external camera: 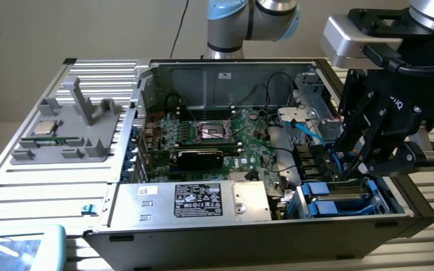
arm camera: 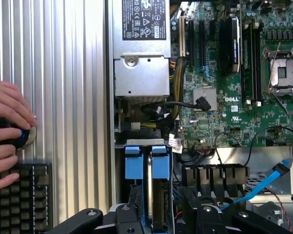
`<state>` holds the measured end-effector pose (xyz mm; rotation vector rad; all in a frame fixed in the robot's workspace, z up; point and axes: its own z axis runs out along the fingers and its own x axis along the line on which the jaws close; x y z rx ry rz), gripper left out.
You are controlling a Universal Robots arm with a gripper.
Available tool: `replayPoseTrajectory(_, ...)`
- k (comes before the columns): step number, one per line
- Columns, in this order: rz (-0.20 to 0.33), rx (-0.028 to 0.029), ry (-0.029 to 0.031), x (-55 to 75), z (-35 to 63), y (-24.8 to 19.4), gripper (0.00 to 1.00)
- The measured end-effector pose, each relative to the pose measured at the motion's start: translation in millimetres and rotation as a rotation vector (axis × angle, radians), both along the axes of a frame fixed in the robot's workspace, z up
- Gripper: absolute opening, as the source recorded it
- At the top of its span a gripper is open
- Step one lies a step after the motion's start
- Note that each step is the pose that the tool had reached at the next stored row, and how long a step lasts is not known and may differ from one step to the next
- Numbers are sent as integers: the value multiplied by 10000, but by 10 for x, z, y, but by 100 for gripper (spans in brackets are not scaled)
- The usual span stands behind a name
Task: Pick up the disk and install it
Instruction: 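Insert the first disk wire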
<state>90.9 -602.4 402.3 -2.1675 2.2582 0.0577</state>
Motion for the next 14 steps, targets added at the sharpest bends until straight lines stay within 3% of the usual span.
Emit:
replayPoseTrajectory(8, 0, 0, 0, 0, 0, 0, 45)
replayPoseTrajectory(14, -2, -1, 0, 14, -4, 7, 65)
